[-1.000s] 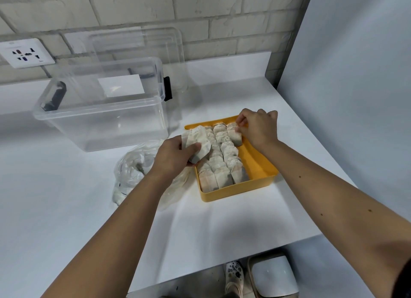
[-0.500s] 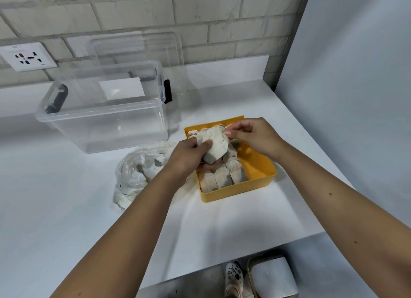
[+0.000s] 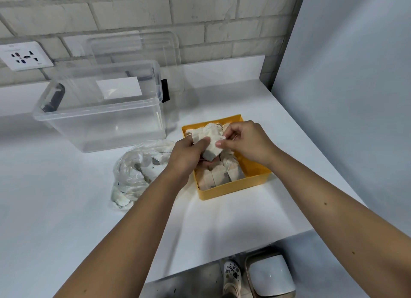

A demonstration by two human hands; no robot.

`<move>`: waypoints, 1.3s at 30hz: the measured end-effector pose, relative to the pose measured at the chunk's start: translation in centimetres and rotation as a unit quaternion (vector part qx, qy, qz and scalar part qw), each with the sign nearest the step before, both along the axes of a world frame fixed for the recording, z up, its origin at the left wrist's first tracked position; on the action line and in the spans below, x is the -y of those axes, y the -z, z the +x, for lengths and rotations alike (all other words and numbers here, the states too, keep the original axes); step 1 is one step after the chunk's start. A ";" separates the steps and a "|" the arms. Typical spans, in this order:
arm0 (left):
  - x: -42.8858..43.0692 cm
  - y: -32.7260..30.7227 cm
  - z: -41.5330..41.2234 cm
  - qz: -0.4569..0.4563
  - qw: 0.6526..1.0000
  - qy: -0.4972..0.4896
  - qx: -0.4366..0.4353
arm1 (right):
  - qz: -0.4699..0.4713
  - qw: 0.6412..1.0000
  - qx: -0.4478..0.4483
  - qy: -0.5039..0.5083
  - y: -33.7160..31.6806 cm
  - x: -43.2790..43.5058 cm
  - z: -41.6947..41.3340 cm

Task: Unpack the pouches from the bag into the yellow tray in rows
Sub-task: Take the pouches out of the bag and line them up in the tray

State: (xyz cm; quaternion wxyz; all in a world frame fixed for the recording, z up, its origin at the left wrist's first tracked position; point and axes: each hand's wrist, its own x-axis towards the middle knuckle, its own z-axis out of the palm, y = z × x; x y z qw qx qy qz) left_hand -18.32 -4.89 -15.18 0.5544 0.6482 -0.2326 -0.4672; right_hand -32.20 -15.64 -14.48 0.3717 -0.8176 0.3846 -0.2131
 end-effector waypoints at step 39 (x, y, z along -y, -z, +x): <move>-0.6 0.6 2.4 0.028 0.997 0.004 0.067 | -0.297 0.904 -0.307 0.004 1.9 7.1 1.1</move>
